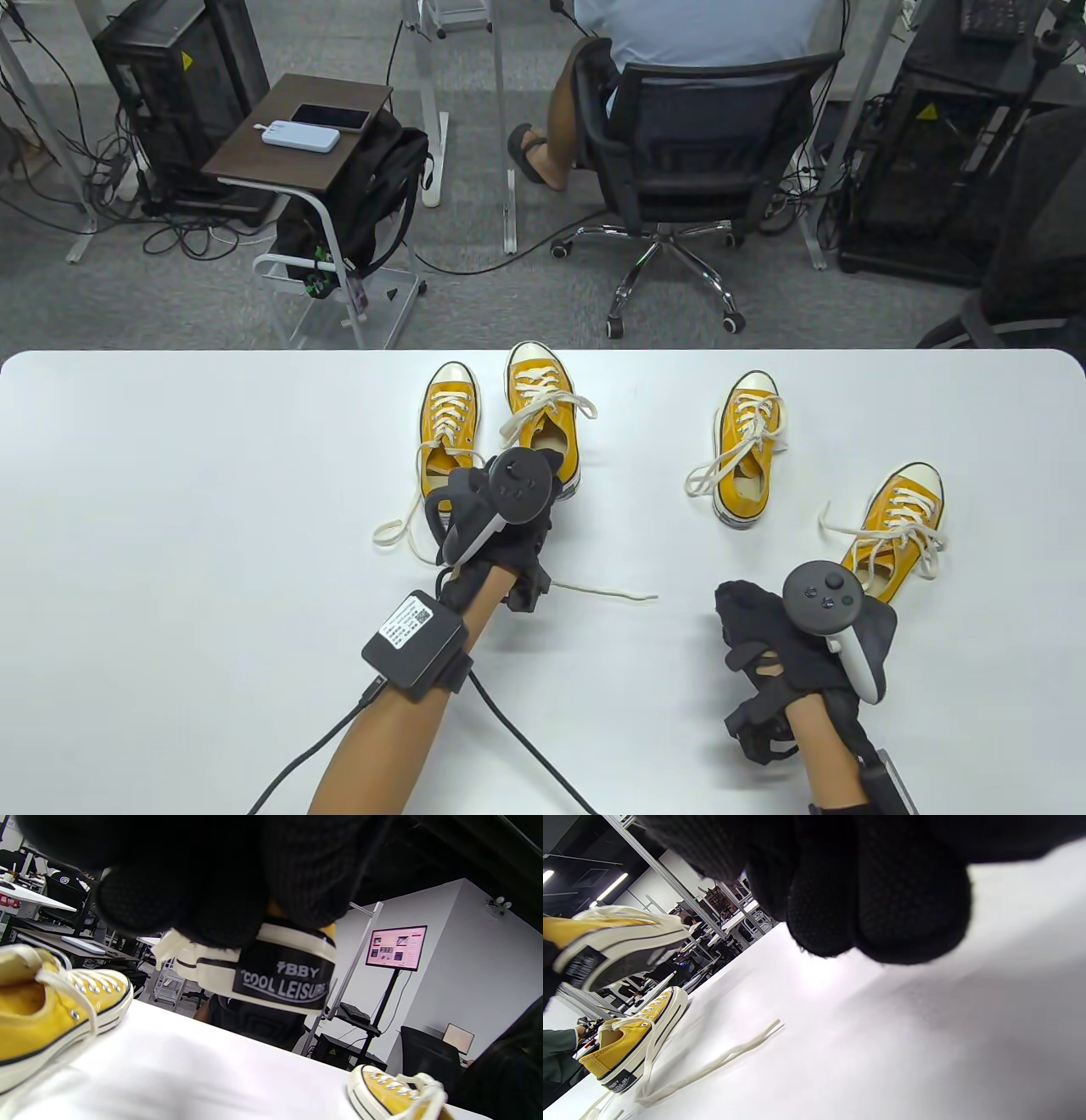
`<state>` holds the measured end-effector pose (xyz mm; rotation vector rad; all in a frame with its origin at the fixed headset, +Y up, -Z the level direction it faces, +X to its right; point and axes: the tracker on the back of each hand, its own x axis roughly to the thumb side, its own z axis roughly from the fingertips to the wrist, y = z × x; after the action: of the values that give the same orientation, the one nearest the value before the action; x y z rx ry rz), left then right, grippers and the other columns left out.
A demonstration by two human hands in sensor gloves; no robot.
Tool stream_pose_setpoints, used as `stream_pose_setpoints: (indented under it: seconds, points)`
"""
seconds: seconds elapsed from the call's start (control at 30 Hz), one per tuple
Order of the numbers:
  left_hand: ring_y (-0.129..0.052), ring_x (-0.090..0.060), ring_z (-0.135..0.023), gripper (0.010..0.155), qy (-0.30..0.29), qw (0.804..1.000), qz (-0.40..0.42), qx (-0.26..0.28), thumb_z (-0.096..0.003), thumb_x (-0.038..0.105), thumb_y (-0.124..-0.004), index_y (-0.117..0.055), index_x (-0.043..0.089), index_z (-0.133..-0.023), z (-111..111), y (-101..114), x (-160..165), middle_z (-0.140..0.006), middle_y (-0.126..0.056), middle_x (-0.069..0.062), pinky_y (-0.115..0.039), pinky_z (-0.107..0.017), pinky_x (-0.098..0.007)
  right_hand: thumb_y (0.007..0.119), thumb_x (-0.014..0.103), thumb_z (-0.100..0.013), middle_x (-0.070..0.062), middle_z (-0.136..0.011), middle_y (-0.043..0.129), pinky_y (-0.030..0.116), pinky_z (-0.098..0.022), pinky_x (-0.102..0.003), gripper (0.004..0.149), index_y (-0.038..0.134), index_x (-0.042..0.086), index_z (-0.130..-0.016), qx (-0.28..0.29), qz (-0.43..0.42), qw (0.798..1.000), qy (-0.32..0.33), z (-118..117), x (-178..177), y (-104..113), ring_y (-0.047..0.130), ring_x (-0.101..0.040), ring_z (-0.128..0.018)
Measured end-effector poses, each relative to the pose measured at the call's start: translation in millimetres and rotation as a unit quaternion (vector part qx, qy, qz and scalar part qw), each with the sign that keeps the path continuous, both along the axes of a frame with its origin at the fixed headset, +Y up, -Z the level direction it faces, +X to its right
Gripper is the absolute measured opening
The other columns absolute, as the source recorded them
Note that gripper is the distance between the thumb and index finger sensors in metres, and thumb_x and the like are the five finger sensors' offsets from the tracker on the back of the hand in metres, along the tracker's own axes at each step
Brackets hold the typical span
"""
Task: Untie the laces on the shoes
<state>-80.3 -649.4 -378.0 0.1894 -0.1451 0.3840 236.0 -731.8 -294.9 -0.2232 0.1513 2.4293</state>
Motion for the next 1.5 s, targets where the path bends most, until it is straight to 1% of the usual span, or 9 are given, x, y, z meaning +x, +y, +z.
stream_pose_setpoints:
  seconds: [0.13,0.33,0.47,0.73,0.97,1.2,1.3,1.37,1.5]
  points:
    - [-0.101,-0.03,-0.051,0.041,-0.013,1.0,-0.009,0.007,-0.0437,0.04,-0.081,-0.091,0.033,-0.083,30,14,-4,-0.061,-0.102,-0.006,-0.087,-0.037,-0.042,0.075,0.039,-0.048,-0.018,-0.065,0.098,0.084,-0.011,-0.041,0.047,0.082,0.013,-0.086,0.004,0.001,1.0,0.005,1,0,1,0.1,-0.037,-0.032]
    - [-0.101,-0.03,-0.05,0.041,-0.027,0.999,-0.017,0.006,-0.0439,0.04,-0.081,-0.091,0.033,-0.083,75,21,-3,-0.06,-0.103,-0.006,-0.087,-0.036,-0.042,0.075,0.039,-0.048,-0.019,-0.065,0.098,0.084,-0.012,-0.041,0.047,0.082,0.013,-0.086,0.007,-0.011,1.0,0.001,2,4,3,0.1,-0.037,-0.033]
    - [-0.102,-0.029,-0.049,0.042,-0.046,0.999,-0.021,0.002,-0.044,0.04,-0.081,-0.091,0.032,-0.083,101,20,0,-0.059,-0.103,-0.005,-0.087,-0.036,-0.042,0.075,0.039,-0.048,-0.019,-0.065,0.098,0.084,-0.012,-0.042,0.047,0.082,0.013,-0.086,0.006,-0.014,1.0,0.0,2,4,3,0.1,-0.038,-0.033]
    - [-0.102,-0.029,-0.047,0.042,-0.091,0.996,-0.012,-0.011,-0.0439,0.041,-0.081,-0.092,0.03,-0.083,140,9,13,-0.056,-0.104,-0.005,-0.088,-0.034,-0.042,0.075,0.039,-0.048,-0.019,-0.065,0.098,0.084,-0.012,-0.042,0.047,0.082,0.013,-0.086,0.005,-0.019,1.0,-0.003,2,6,5,0.099,-0.038,-0.033]
    - [-0.103,-0.029,-0.046,0.042,-0.12,0.992,-0.037,-0.027,-0.0437,0.041,-0.082,-0.093,0.03,-0.083,161,-5,27,-0.056,-0.105,-0.005,-0.088,-0.033,-0.041,0.075,0.038,-0.048,-0.019,-0.065,0.098,0.084,-0.012,-0.042,0.046,0.082,0.013,-0.086,0.002,-0.019,1.0,-0.001,3,6,5,0.1,-0.038,-0.033]
    - [-0.105,-0.027,-0.043,0.042,-0.149,0.987,-0.053,-0.039,-0.0432,0.043,-0.082,-0.094,0.029,-0.082,176,-29,40,-0.053,-0.107,-0.003,-0.09,-0.031,-0.04,0.075,0.038,-0.048,-0.019,-0.065,0.098,0.084,-0.012,-0.042,0.046,0.082,0.013,-0.086,0.003,-0.022,1.0,-0.001,3,6,6,0.099,-0.038,-0.033]
    - [-0.106,-0.027,-0.043,0.042,-0.155,0.984,-0.064,-0.058,-0.0426,0.043,-0.083,-0.095,0.029,-0.081,180,-40,44,-0.052,-0.107,-0.003,-0.09,-0.031,-0.04,0.075,0.038,-0.048,-0.019,-0.065,0.098,0.084,-0.012,-0.042,0.046,0.082,0.012,-0.086,0.002,-0.022,1.0,0.002,3,6,7,0.099,-0.038,-0.033]
    - [-0.107,-0.027,-0.042,0.042,-0.165,0.982,-0.082,-0.04,-0.0421,0.043,-0.084,-0.095,0.029,-0.08,186,-47,46,-0.052,-0.108,-0.003,-0.091,-0.03,-0.04,0.075,0.038,-0.048,-0.019,-0.065,0.098,0.084,-0.012,-0.042,0.046,0.082,0.012,-0.086,0.002,-0.022,1.0,0.003,3,6,7,0.099,-0.038,-0.033]
    - [-0.108,-0.026,-0.043,0.042,-0.177,0.976,-0.114,-0.047,-0.0419,0.045,-0.085,-0.095,0.03,-0.08,193,-60,48,-0.053,-0.109,-0.002,-0.091,-0.03,-0.039,0.075,0.038,-0.048,-0.019,-0.065,0.098,0.084,-0.012,-0.042,0.046,0.082,0.012,-0.086,0.001,-0.021,1.0,0.005,3,5,7,0.099,-0.038,-0.033]
